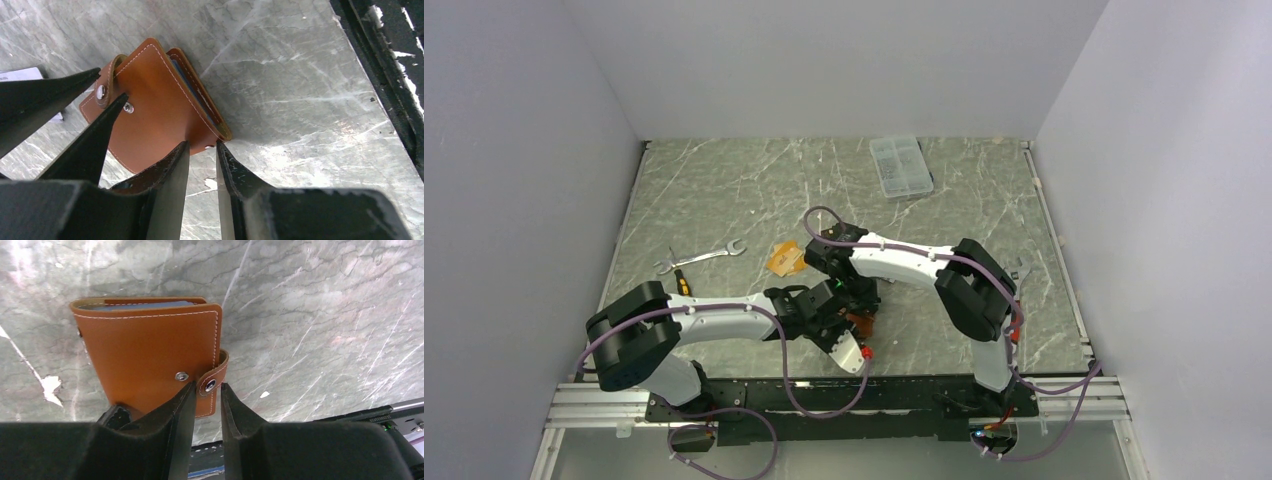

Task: Put the credit cards into the card holder
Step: Close the card holder at the center of the board.

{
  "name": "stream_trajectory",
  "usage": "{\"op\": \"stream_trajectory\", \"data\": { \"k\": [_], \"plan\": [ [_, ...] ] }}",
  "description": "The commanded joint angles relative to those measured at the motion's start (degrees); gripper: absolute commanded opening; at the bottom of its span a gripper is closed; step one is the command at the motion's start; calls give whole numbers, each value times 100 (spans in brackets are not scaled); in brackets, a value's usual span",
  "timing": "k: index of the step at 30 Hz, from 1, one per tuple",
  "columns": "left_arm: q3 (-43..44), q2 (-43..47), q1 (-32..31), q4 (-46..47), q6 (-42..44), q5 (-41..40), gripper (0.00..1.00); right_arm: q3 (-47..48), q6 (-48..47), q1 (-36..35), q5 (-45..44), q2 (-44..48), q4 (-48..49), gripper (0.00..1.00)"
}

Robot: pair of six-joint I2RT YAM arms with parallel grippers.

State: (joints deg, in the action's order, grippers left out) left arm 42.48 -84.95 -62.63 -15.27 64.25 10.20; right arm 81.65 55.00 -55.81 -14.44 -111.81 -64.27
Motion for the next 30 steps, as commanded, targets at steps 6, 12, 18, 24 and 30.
{"op": "stream_trajectory", "data": {
  "k": [6,12,18,24,30],
  "plan": [
    [-71,127,-30,138,-8,7,32,-468,331,-33,-160,391,267,21],
    [-68,128,-30,90,0,-9,32,-387,300,-46,-229,422,272,22],
    [-8,89,-30,33,-6,17,32,-148,270,-61,-415,416,77,23],
    [-12,62,-30,34,-26,26,32,-88,276,-61,-499,500,112,23],
    [-20,57,-30,43,-30,26,32,-152,306,-75,-519,500,146,16]
  ]
}}
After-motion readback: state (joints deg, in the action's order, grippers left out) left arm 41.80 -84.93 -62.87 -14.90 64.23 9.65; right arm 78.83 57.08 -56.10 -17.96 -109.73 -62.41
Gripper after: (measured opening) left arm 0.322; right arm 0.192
